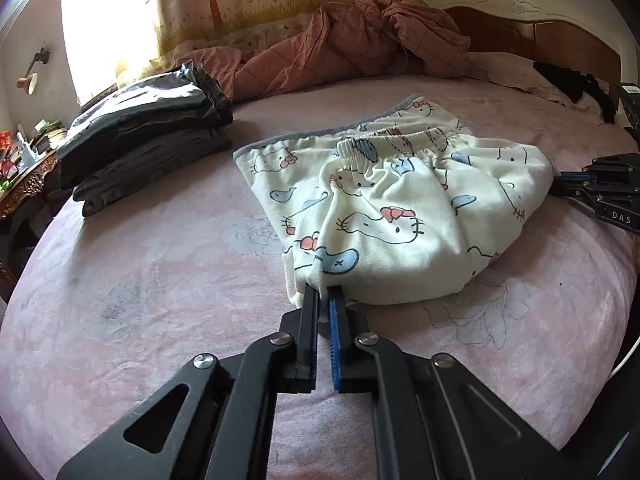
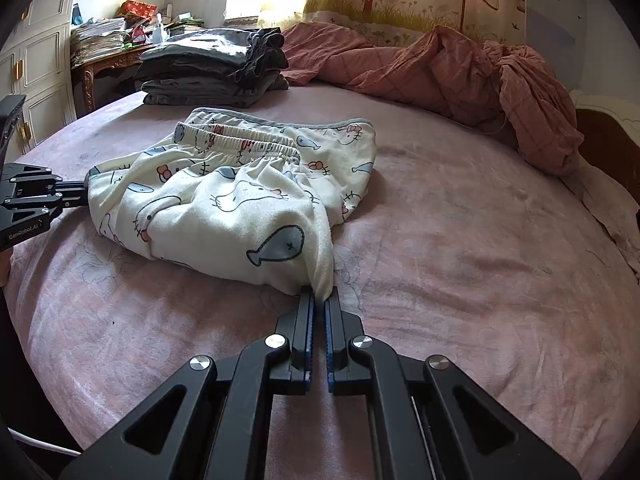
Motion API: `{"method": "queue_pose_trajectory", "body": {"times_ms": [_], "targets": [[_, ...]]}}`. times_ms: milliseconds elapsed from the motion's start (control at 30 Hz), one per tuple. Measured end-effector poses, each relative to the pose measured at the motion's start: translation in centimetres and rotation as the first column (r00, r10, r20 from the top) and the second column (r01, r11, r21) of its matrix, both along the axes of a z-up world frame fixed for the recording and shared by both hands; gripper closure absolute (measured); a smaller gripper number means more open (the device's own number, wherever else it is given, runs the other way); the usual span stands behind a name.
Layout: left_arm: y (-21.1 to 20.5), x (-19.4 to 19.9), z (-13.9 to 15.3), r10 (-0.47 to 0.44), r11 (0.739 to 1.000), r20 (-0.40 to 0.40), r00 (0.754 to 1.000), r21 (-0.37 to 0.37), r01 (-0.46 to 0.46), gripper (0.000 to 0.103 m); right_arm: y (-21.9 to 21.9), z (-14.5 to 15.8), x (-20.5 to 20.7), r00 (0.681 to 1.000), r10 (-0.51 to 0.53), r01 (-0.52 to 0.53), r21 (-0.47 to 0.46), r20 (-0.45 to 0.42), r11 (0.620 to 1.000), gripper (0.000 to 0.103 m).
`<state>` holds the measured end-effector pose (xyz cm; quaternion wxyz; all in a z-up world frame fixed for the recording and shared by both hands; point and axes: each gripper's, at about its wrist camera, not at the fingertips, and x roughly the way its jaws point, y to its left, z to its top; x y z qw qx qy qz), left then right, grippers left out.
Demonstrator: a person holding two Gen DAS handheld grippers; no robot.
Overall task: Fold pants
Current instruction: 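Release the pants and withdraw both tools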
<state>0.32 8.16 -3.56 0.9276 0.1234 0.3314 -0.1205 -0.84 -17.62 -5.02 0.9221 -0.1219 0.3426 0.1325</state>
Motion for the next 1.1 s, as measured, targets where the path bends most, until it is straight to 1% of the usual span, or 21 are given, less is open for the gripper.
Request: {"method": "queue_pose_trajectory", "body": {"times_ms": [67, 133, 167, 233, 267, 333, 367, 400, 433, 467, 533, 600, 667, 733, 800, 867, 900, 933, 1000, 1067, 1100], "targets": [[0.4, -0.5, 0.8, 0.022, 1.0, 0.042, 0.999, 0.008, -0.022, 0.099, 0.0, 0.0, 0.1, 1.0, -0.021, 0.021, -0.014, 0.013, 1.0, 0.101], [0.8, -0.7, 1.7, 0.038, 0.999, 0.079, 0.996, 0.026, -0.04, 0.1, 0.0, 0.0, -0.1, 0.99, -0.105, 0.11, -0.054, 0.089, 0.992, 0.101], [1.0, -0.7, 2.1, 0.055, 0.998, 0.093, 0.994, 0.027, -0.058, 0.1, 0.0, -0.1, 0.0, 0.988, -0.12, 0.126, -0.065, 0.101, 0.99, 0.101], [1.7, -0.4, 2.8, 0.08, 0.997, 0.096, 0.992, -0.002, -0.081, 0.101, 0.0, -0.4, 0.4, 0.983, -0.15, 0.157, -0.072, 0.102, 0.985, 0.101], [2.0, -0.3, 2.8, 0.093, 0.996, 0.098, 0.991, -0.011, -0.092, 0.101, 0.0, -0.2, 0.0, 0.978, -0.159, 0.169, -0.066, 0.132, 0.983, 0.101], [2.3, -0.1, 2.3, 0.124, 0.992, 0.1, 0.987, 0.022, -0.127, 0.101, 0.1, 1.1, -1.4, 0.959, -0.157, 0.174, -0.052, 0.237, 0.983, 0.101], [2.4, 0.0, 1.7, 0.132, 0.99, 0.096, 0.987, 0.039, -0.137, 0.101, 0.3, 1.4, -1.7, 0.952, -0.163, 0.184, -0.058, 0.258, 0.981, 0.101], [2.5, 0.2, 1.1, 0.139, 0.989, 0.077, 0.987, 0.047, -0.143, 0.101, 0.4, 1.4, -1.6, 0.952, -0.172, 0.195, -0.067, 0.252, 0.979, 0.101], [2.6, 0.5, 0.4, 0.146, 0.988, 0.046, 0.988, 0.046, -0.148, 0.101, 0.3, 1.0, -1.1, 0.96, -0.182, 0.201, -0.071, 0.214, 0.977, 0.101], [2.8, 0.6, -0.3, 0.155, 0.987, 0.019, 0.988, 0.045, -0.156, 0.101, 0.0, 0.5, -0.5, 0.966, -0.197, 0.21, -0.065, 0.165, 0.975, 0.101], [2.9, 0.5, -1.2, 0.172, 0.983, 0.013, 0.985, 0.066, -0.173, 0.101, -0.9, -0.5, 0.5, 0.978, -0.202, 0.204, -0.03, 0.055, 0.979, 0.101], [2.8, 0.2, -1.3, 0.173, 0.982, 0.019, 0.985, 0.08, -0.174, 0.102, -1.2, -0.2, 0.4, 0.979, -0.2, 0.201, -0.018, 0.049, 0.979, 0.101], [2.7, -0.1, -1.2, 0.161, 0.984, 0.025, 0.987, 0.073, -0.162, 0.102, -1.1, -0.3, 0.4, 0.982, -0.186, 0.188, -0.026, 0.04, 0.982, 0.101], [2.7, -0.4, -1.1, 0.147, 0.987, 0.02, 0.989, 0.067, -0.148, 0.102, -0.8, -0.4, 0.0, 0.985, -0.166, 0.169, -0.041, 0.054, 0.985, 0.101], [2.9, -0.9, -0.9, 0.164, 0.984, 0.017, 0.986, 0.066, -0.164, 0.099, -0.7, -0.4, -0.3, 0.988, -0.147, 0.149, -0.045, 0.046, 0.988, 0.1], [3.6, -1.5, -0.7, 0.199, 0.978, 0.022, 0.98, 0.066, -0.2, 0.098, -1.2, -0.4, -0.8, 0.986, -0.16, 0.16, -0.019, 0.037, 0.987, 0.1], [4.0, -1.8, -0.6, 0.223, 0.972, 0.029, 0.974, 0.069, -0.225, 0.095, -1.5, -0.4, -1.0, 0.985, -0.167, 0.168, -0.011, 0.03, 0.986, 0.099], [4.3, -2.2, -0.5, 0.245, 0.966, 0.043, 0.968, 0.071, -0.248, 0.09, -2.0, -0.2, -1.1, 0.982, -0.187, 0.188, -0.015, 0.035, 0.982, 0.099], [5.0, -2.6, 0.1, 0.265, 0.962, 0.062, 0.962, 0.048, -0.268, 0.088, -2.9, 0.5, -1.4, 0.968, -0.24, 0.242, -0.021, 0.075, 0.97, 0.099], [5.2, -2.7, 1.1, 0.257, 0.966, 0.072, 0.964, 0.009, -0.258, 0.088, -4.6, 1.6, -1.5, 0.95, -0.3, 0.297, 0.039, 0.092, 0.954, 0.096], [5.0, -2.6, 1.8, 0.247, 0.969, 0.083, 0.965, -0.008, -0.247, 0.088, -5.6, 2.3, -1.3, 0.94, -0.331, 0.323, 0.096, 0.08, 0.942, 0.096]]}}
